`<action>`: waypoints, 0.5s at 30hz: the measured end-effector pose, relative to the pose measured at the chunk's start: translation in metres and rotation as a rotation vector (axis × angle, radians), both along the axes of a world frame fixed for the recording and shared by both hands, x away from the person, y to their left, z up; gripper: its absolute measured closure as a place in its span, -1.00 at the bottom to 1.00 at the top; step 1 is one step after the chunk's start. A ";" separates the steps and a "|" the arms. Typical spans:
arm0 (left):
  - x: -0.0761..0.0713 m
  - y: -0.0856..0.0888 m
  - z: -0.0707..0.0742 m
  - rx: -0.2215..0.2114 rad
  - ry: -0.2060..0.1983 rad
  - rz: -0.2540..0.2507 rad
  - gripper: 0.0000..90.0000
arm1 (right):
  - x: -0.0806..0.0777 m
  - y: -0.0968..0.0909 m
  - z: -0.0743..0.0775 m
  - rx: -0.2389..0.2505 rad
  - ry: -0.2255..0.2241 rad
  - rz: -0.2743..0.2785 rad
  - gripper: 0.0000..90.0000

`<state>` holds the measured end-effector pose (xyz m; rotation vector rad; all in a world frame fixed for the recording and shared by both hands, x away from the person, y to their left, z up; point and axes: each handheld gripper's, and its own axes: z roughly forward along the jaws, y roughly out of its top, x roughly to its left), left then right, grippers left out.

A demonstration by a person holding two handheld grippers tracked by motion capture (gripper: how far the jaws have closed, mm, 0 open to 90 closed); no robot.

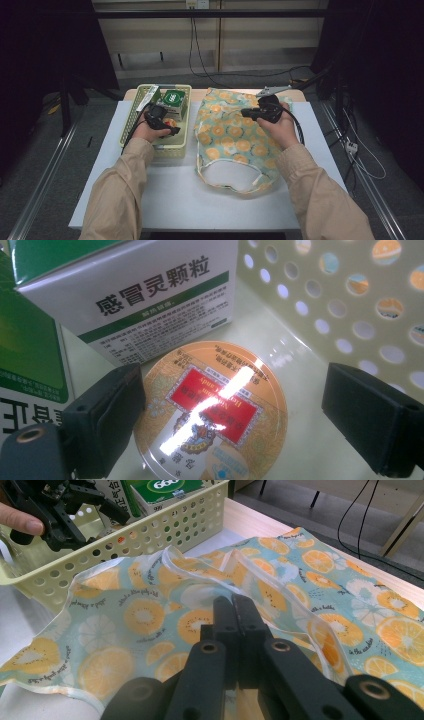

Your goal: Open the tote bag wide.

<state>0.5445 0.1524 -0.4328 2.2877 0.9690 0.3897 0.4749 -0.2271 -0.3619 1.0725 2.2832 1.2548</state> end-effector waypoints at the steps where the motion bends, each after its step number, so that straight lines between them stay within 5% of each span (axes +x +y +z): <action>1: 0.000 0.000 0.000 -0.001 -0.001 0.002 -0.77 | 0.000 0.000 0.000 -0.001 0.000 0.002 1.00; 8: 0.000 -0.002 -0.002 -0.008 -0.005 0.030 -0.78 | -0.001 0.002 0.000 -0.006 0.003 0.005 1.00; 11: -0.001 -0.001 0.000 0.029 -0.006 0.010 -0.70 | -0.001 0.002 0.001 -0.004 0.001 0.007 1.00; 15: -0.005 -0.002 0.003 -0.011 0.018 -0.007 -0.61 | -0.002 0.002 0.001 -0.005 0.001 0.007 1.00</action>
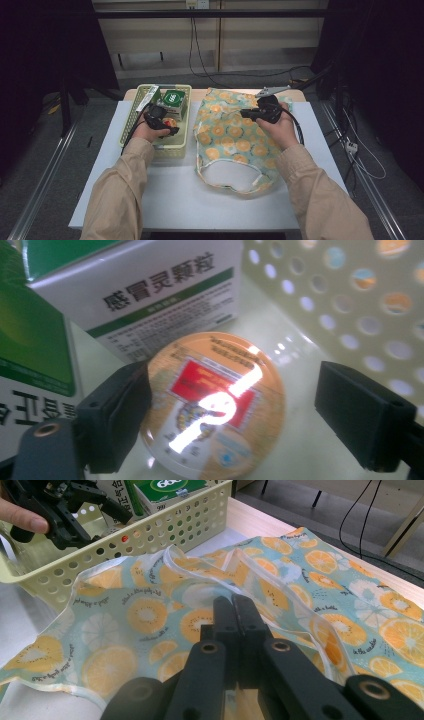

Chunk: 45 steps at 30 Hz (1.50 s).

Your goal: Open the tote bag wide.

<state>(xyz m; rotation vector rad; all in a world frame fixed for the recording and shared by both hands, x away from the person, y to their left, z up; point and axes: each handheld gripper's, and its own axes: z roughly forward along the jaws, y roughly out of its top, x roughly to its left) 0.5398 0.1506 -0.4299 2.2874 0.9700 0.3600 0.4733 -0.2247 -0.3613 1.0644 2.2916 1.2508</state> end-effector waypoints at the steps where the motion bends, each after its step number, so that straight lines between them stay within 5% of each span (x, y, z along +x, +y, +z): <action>1: -0.001 -0.001 0.000 -0.002 -0.003 -0.012 -0.58 | 0.000 0.000 0.000 0.000 -0.001 0.001 1.00; 6: -0.001 -0.002 0.003 -0.014 0.010 0.005 -0.55 | 0.000 0.001 -0.001 0.002 0.002 0.001 1.00; 9: 0.001 0.001 0.004 -0.004 -0.028 0.028 -0.67 | 0.001 0.002 0.000 0.004 -0.002 0.002 1.00; 17: 0.006 0.005 -0.003 0.024 -0.042 0.039 -0.76 | 0.002 0.002 -0.001 0.007 0.003 0.003 1.00; 24: 0.006 0.004 -0.009 0.049 0.023 0.055 -0.72 | 0.001 -0.001 -0.001 0.005 0.001 -0.002 1.00; 38: 0.009 0.002 -0.015 0.081 0.053 0.075 -0.67 | 0.001 -0.001 -0.001 0.003 0.002 0.000 1.00; 45: 0.009 0.001 -0.015 0.061 0.068 0.082 -0.56 | 0.001 -0.003 -0.001 0.005 0.004 -0.002 1.00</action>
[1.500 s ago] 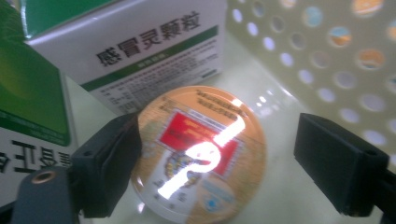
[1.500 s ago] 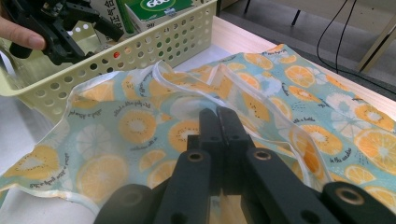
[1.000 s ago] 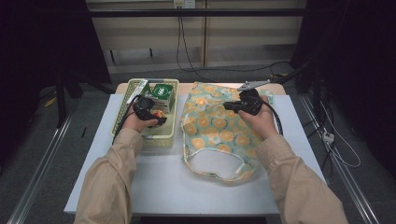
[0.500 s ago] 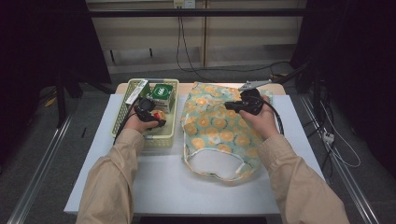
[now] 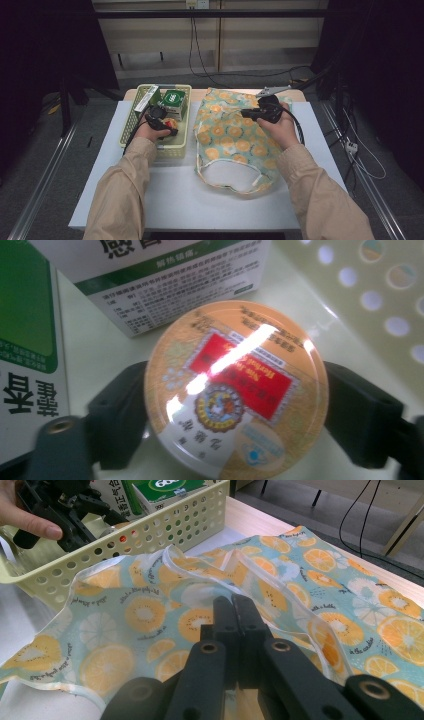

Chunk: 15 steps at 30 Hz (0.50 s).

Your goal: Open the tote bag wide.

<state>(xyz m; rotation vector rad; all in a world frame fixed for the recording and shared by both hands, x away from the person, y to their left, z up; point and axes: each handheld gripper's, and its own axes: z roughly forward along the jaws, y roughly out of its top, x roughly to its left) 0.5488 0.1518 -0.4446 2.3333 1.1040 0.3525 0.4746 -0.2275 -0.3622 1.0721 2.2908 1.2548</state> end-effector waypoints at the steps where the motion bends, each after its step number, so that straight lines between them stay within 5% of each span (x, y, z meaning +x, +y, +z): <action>1: 0.000 0.000 0.000 0.000 0.000 0.000 -0.56 | 0.000 0.000 0.000 0.000 0.000 -0.002 1.00; 7: -0.001 -0.001 0.003 0.019 -0.002 -0.016 -0.55 | 0.001 0.001 0.000 0.002 0.001 -0.006 1.00; 15: -0.001 0.004 0.016 -0.056 -0.008 0.017 -0.55 | 0.002 0.003 0.000 -0.001 0.004 -0.005 1.00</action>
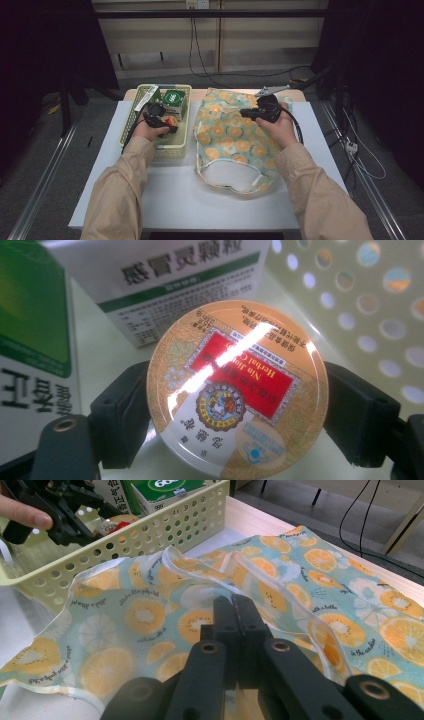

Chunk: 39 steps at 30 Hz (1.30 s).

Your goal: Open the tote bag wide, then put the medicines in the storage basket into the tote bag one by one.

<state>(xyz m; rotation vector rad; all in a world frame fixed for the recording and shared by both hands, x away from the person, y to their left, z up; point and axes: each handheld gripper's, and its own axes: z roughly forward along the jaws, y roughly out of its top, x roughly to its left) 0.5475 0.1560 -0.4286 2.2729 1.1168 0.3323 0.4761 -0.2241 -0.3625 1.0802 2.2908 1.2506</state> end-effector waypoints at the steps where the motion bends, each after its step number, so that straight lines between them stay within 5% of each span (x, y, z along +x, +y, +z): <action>1: 0.000 0.000 0.000 0.000 0.000 0.000 -0.55 | 0.000 0.000 0.000 -0.002 0.001 0.000 1.00; 7: 0.000 0.001 0.012 -0.027 0.022 -0.003 -0.55 | 0.000 0.002 0.001 0.000 -0.001 0.001 1.00; 13: -0.001 0.007 0.034 -0.051 -0.009 0.004 -0.55 | 0.002 0.007 -0.005 -0.003 0.008 0.008 1.00; 22: -0.004 0.010 0.048 -0.060 0.021 0.002 -0.55 | 0.006 0.011 -0.006 -0.001 0.006 0.009 1.00; 39: -0.023 -0.007 0.072 -0.114 0.021 -0.087 -0.55 | 0.010 0.004 -0.006 0.004 0.002 -0.021 1.00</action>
